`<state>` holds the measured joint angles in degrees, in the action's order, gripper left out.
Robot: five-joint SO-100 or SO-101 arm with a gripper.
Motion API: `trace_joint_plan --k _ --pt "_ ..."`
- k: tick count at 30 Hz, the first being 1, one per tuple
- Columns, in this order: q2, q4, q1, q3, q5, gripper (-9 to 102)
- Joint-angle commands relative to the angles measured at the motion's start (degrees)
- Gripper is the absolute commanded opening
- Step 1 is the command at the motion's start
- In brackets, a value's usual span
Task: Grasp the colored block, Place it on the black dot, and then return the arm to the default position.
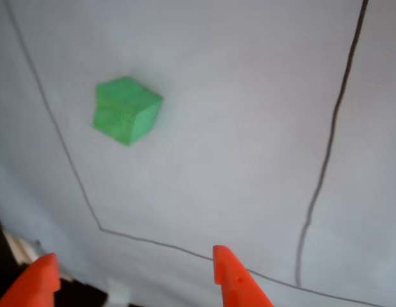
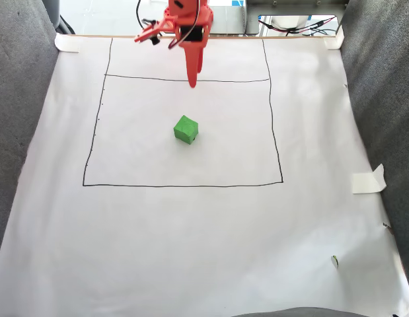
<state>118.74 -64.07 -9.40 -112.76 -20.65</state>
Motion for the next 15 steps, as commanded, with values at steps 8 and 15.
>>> trace_joint_plan --k 8,15 --pt "25.1 -2.2 -6.0 -24.9 1.0 17" --pt "38.9 -1.5 -5.8 -38.4 2.5 0"
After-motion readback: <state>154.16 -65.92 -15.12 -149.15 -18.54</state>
